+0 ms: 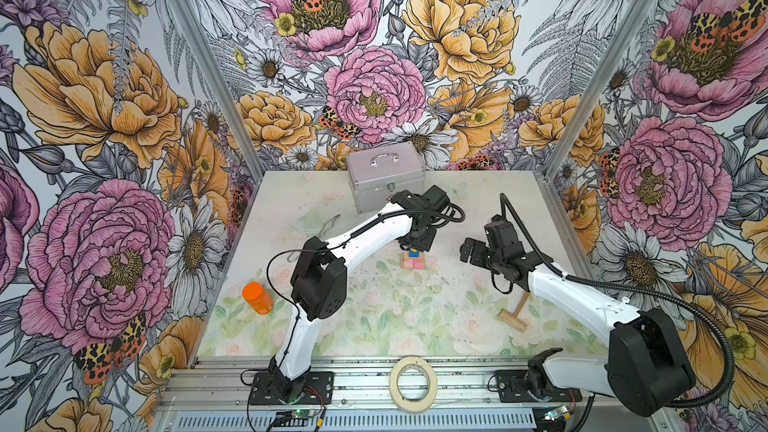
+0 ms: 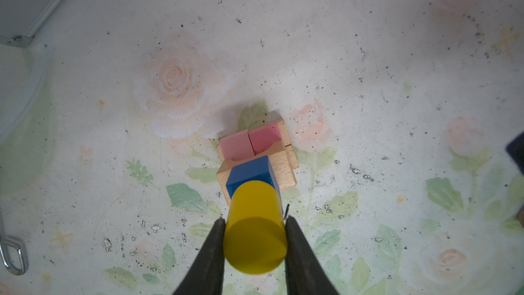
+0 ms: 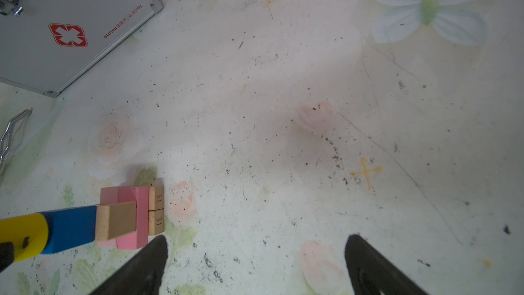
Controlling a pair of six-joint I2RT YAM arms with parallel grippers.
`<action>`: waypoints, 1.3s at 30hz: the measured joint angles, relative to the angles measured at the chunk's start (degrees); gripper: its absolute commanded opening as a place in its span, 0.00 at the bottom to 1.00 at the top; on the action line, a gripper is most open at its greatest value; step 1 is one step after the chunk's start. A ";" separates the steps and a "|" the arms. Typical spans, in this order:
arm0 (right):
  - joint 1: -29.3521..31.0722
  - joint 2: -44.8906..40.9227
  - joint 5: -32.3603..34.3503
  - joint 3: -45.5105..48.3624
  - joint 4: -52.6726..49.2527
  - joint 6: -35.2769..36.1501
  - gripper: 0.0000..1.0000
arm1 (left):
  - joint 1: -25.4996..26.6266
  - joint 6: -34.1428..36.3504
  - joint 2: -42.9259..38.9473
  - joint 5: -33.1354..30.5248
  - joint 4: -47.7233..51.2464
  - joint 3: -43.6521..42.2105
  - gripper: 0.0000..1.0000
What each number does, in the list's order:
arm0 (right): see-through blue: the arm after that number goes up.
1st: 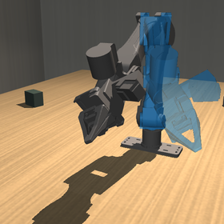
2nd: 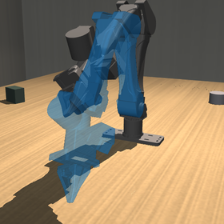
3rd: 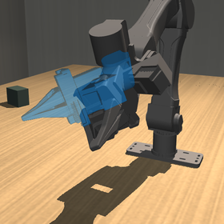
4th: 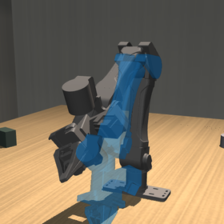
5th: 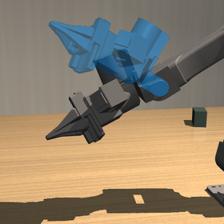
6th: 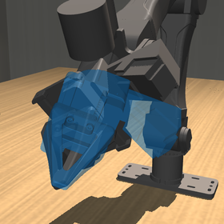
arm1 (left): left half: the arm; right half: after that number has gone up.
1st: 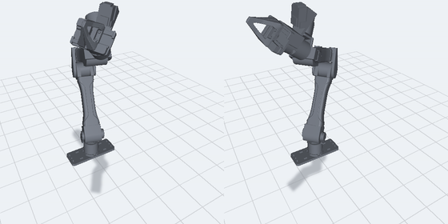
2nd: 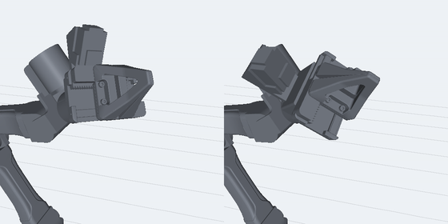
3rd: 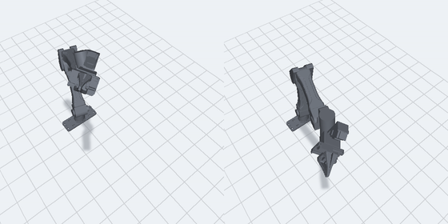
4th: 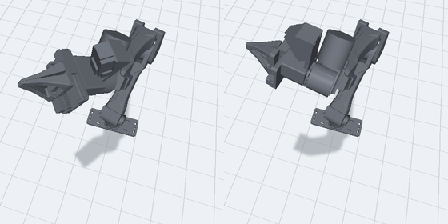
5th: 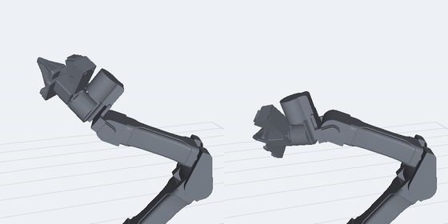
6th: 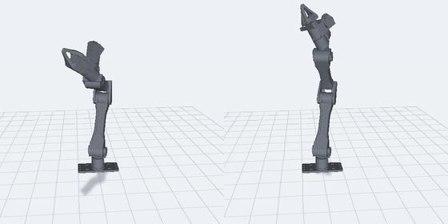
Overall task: Build the wood block tower
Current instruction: 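Lower the yellow cylinder onto the blue cube with the left gripper, then open the left gripper to release the yellow cylinder on the blue cube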
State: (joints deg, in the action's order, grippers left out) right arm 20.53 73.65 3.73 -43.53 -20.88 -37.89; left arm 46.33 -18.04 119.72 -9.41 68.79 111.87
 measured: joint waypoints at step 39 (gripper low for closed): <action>0.00 -0.11 -0.57 0.22 0.00 -0.02 0.99 | 0.00 -0.04 -0.11 -0.04 0.02 0.15 0.56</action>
State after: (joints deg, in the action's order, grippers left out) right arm 20.53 73.54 3.16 -43.31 -20.88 -37.91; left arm 46.33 -18.09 119.61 -9.45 68.82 112.03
